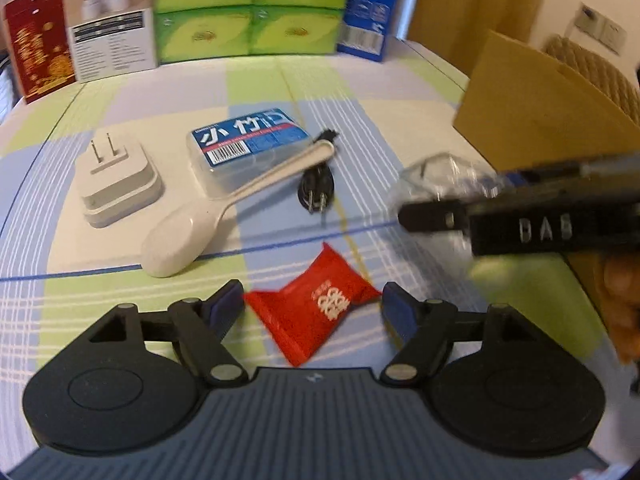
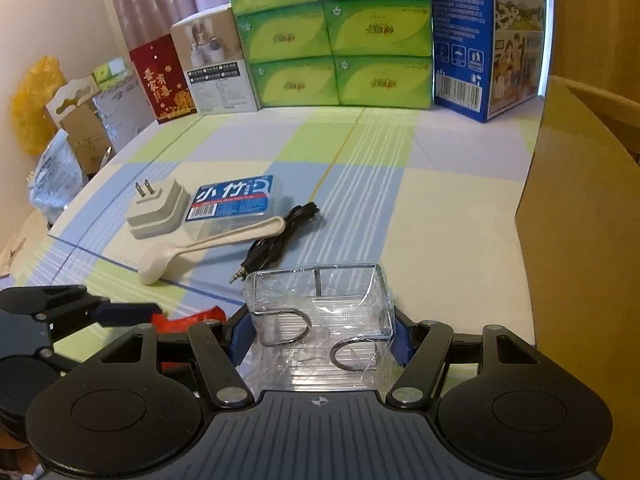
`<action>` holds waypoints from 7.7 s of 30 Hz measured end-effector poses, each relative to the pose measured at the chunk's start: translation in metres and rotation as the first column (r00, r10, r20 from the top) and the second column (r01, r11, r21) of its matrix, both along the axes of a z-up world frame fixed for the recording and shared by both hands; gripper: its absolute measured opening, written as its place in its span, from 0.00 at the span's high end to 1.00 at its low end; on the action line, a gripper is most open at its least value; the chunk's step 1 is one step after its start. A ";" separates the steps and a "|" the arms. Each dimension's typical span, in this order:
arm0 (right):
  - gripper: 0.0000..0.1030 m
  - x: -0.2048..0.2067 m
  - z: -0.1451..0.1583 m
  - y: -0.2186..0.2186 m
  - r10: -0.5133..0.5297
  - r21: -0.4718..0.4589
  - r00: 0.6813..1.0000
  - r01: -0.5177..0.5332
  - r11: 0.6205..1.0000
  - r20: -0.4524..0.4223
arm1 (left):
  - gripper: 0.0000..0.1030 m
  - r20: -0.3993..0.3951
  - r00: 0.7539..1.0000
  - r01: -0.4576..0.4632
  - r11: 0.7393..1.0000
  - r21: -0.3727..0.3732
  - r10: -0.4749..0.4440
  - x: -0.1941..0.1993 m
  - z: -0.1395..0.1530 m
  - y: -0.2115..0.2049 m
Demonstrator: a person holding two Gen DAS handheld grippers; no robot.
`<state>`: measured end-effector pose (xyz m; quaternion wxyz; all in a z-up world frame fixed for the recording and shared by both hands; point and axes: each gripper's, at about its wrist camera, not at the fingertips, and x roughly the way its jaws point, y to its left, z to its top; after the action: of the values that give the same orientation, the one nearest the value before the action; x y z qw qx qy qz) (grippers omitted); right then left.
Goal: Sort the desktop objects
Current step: 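Grasp the red candy packet with the left tool, then carry the red candy and plastic holder with both tools to the cardboard box, then open the left tool to drop the red candy into the cardboard box, then open the right tool to drop the plastic holder into the cardboard box, then withdraw both tools from the cardboard box back over the table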
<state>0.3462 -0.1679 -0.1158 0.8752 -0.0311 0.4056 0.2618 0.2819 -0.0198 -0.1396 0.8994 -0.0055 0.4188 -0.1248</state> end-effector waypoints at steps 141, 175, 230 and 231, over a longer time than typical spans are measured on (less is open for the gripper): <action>0.39 -0.226 0.160 -0.234 -0.359 0.000 0.902 0.369 0.929 0.239 | 0.79 0.137 0.967 0.225 0.972 -0.059 -0.216 -0.185 0.185 -0.206; 0.39 -0.125 0.146 -0.268 -0.415 0.054 0.898 0.411 0.910 0.148 | 0.62 0.127 0.978 0.181 0.977 -0.110 -0.166 -0.102 0.155 -0.236; 0.02 -0.221 0.158 -0.209 -0.377 0.163 0.916 0.354 0.921 0.141 | 0.22 0.127 0.992 0.029 0.996 -0.086 -0.018 -0.180 0.166 -0.125; 0.02 -0.223 0.159 -0.206 -0.373 0.163 0.916 0.350 0.922 0.144 | 0.20 0.129 0.992 0.025 0.997 -0.079 -0.015 -0.182 0.167 -0.122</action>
<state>0.1234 -0.3741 0.0437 0.9404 0.0808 0.3084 0.1182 0.0997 -0.1422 0.0273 0.9222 -0.0297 0.3548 -0.1507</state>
